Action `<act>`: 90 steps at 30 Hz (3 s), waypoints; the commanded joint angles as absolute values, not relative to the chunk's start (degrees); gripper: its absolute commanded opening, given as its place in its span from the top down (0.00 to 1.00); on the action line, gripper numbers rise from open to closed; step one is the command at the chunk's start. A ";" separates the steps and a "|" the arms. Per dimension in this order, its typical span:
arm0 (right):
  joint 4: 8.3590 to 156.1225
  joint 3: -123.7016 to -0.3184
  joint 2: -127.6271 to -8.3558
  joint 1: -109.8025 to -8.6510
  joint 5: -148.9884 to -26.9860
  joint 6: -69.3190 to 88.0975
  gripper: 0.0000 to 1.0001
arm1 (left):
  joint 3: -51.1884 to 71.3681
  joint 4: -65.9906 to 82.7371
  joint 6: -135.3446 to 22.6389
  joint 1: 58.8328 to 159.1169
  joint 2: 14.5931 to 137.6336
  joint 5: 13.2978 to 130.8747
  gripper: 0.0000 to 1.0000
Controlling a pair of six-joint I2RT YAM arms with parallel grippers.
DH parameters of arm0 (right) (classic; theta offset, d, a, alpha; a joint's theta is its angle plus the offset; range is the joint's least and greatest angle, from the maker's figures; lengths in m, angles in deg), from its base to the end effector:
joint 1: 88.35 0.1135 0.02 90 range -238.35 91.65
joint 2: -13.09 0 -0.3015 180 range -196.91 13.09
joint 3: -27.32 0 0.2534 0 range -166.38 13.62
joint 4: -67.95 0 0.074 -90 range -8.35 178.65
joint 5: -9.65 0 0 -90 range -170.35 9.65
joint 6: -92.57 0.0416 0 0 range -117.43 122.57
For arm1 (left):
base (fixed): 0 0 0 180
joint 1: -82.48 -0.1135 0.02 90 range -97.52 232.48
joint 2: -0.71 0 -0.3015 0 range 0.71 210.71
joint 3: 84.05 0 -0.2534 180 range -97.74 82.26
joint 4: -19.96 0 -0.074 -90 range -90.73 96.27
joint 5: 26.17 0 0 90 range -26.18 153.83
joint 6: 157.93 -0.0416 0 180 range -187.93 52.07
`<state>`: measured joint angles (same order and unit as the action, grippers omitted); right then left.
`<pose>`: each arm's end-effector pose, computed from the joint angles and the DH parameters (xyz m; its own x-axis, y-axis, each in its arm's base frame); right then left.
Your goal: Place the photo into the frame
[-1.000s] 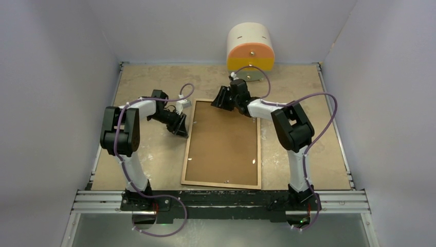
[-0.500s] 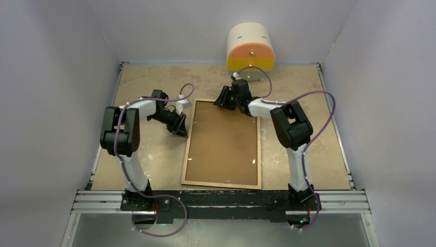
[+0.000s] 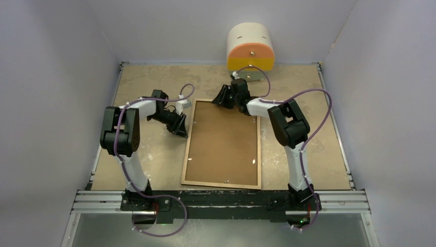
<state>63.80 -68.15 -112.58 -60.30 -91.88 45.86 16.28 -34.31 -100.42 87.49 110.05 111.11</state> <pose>0.4532 0.2509 0.1806 -0.7067 0.3847 -0.5938 -0.1850 0.7096 0.6799 0.3468 -0.0611 0.1709 -0.7622 0.4326 -0.4815 0.6473 0.5177 -0.5595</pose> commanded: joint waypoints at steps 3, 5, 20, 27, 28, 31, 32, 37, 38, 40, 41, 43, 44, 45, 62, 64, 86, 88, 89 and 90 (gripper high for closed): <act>63.63 -69.79 -113.74 -60.49 -91.40 46.62 0.63 | 17.13 -34.68 -102.82 87.84 110.04 108.43 0.66; 63.80 -69.79 -113.61 -60.49 -90.92 46.55 0.63 | 17.13 -34.71 -102.83 87.84 109.98 108.32 0.66; 70.90 -60.12 -96.38 -60.67 -88.21 42.26 0.37 | 16.31 -36.00 -103.55 87.84 108.67 108.46 0.66; 81.29 -49.56 -85.01 -61.87 -75.92 41.07 0.30 | 15.88 -37.67 -104.70 87.77 107.47 108.25 0.58; 83.44 -47.93 -83.04 -62.35 -73.99 41.14 0.27 | 15.76 -38.42 -105.31 87.71 106.99 108.07 0.55; 86.72 -43.25 -77.32 -64.20 -68.26 41.91 0.17 | 15.19 -40.59 -108.42 86.98 105.47 107.36 0.49; 87.49 -42.03 -75.79 -64.98 -66.37 42.38 0.13 | 14.89 -41.56 -109.84 86.64 105.31 106.59 0.47; 86.91 -38.50 -74.63 -68.91 -63.62 43.79 0.01 | 15.87 -43.80 -115.63 86.61 104.58 100.53 0.46; 85.71 -38.34 -75.76 -69.22 -64.45 43.84 0.01 | 16.93 -43.24 -116.08 87.13 104.14 99.00 0.46; 83.31 -38.95 -78.95 -69.37 -67.08 44.17 0.01 | 19.78 -40.74 -116.34 88.59 103.18 95.93 0.47; 82.82 -40.09 -81.22 -69.39 -68.96 44.19 0.01 | 21.17 -39.96 -116.36 89.30 102.74 94.64 0.47; 81.95 -42.94 -85.37 -69.37 -71.72 44.25 0.01 | 23.60 -38.63 -116.41 90.39 102.40 93.41 0.47; 80.35 -44.14 -86.94 -69.22 -72.88 43.46 0.02 | 24.43 -38.52 -116.51 90.84 102.40 93.10 0.47; 78.98 -45.00 -88.10 -68.84 -74.73 43.63 0.02 | 25.24 -38.32 -116.53 91.17 102.30 92.82 0.47; 89.82 -107.73 -130.54 -50.23 -97.93 42.20 0.02 | 25.83 -42.43 -116.14 94.43 100.27 95.88 0.44; 92.75 -117.28 -135.14 -49.11 -101.40 41.48 0.01 | 24.65 -46.43 -118.27 94.55 98.97 96.86 0.39; 94.14 -55.68 -76.31 -57.76 -79.57 40.82 0.01 | -8.50 -47.70 -117.19 70.16 109.77 81.88 0.23; 93.42 -44.62 -68.04 -58.83 -80.82 43.89 0.01 | -7.29 -44.16 -115.77 69.41 111.74 79.88 0.26; 93.21 -39.50 -64.16 -59.35 -81.84 45.14 0.01 | -5.79 -42.16 -115.34 69.38 112.13 78.82 0.27; 92.85 -34.95 -60.32 -59.67 -82.45 46.61 0.01 | -3.82 -40.67 -115.07 69.46 112.23 78.67 0.28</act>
